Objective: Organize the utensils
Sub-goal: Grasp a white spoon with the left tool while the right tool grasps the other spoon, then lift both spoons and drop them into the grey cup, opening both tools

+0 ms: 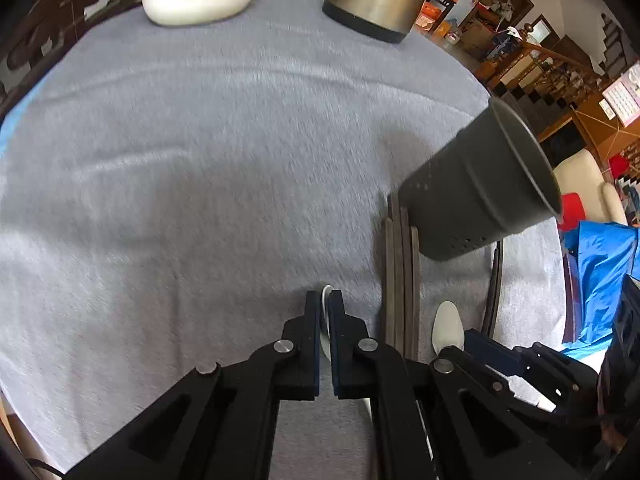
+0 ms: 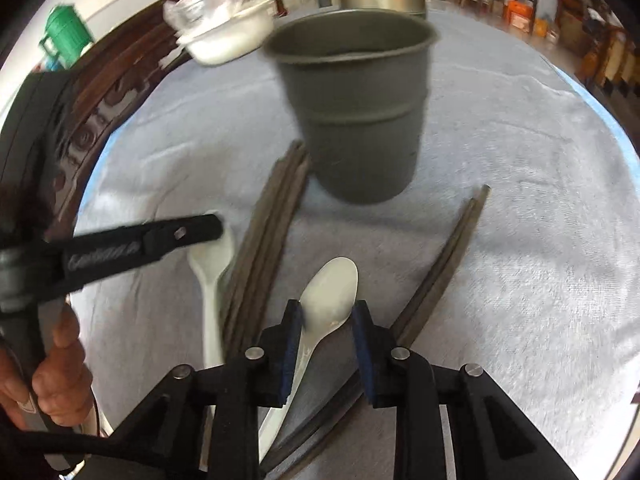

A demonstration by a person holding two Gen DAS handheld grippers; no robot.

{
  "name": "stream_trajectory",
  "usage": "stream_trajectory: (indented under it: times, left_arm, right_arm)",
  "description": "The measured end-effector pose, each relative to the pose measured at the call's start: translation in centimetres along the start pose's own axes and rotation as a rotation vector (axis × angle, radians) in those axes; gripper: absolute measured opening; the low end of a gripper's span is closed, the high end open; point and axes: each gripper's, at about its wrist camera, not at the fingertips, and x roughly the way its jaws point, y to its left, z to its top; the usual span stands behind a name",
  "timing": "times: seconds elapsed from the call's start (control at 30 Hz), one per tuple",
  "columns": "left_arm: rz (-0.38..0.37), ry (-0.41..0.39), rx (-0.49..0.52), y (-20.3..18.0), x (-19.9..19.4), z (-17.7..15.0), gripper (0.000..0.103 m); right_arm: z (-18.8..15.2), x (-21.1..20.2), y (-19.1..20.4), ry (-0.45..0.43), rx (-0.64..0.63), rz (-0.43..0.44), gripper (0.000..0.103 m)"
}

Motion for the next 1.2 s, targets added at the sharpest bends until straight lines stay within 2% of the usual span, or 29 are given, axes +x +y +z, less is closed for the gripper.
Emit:
stream_trajectory:
  times: [0.2, 0.37, 0.5, 0.63, 0.73, 0.8, 0.9, 1.0, 1.07, 1.2]
  left_arm:
    - [0.005, -0.072, 0.038, 0.3, -2.4, 0.9, 0.004]
    - [-0.002, -0.191, 0.074, -0.7, -6.3, 2.1, 0.004]
    - [-0.02, -0.332, 0.114, -2.5, -11.2, 3.5, 0.004]
    - [-0.028, -0.485, 0.124, -4.5, -15.3, 5.6, 0.004]
    - [0.001, -0.619, 0.114, -6.2, -16.7, 7.1, 0.004]
    - [0.017, -0.695, 0.102, -7.1, -17.1, 7.9, 0.004]
    - [0.071, -0.829, 0.1, -8.5, -16.6, 8.6, 0.004]
    - [0.107, -0.859, 0.122, -9.7, -14.3, 9.3, 0.004]
    - [0.107, -0.831, 0.122, -9.9, -12.9, 9.7, 0.004]
    - [0.097, -0.741, 0.121, -9.4, -9.1, 9.9, 0.004]
  right_arm:
    - [-0.2, -1.1, -1.6, -0.049, 0.06, 0.082, 0.027]
    - [0.3, -4.9, -2.8, -0.201, 0.086, 0.163, 0.027]
    - [0.9, -8.9, -3.8, -0.358, 0.109, 0.184, 0.027]
    - [2.1, -13.0, -4.5, -0.589, 0.137, 0.114, 0.027]
    - [3.4, -15.3, -4.3, -0.768, 0.145, 0.026, 0.027]
    - [4.3, -15.7, -3.7, -0.859, 0.123, -0.06, 0.027]
    - [5.2, -16.2, -3.3, -0.959, 0.098, -0.129, 0.027]
    - [6.8, -14.7, -2.2, -1.0, 0.047, -0.185, 0.027]
    - [7.7, -12.9, -1.0, -0.98, 0.011, -0.211, 0.027]
    - [7.0, -10.8, -0.7, -0.918, -0.041, -0.215, 0.027]
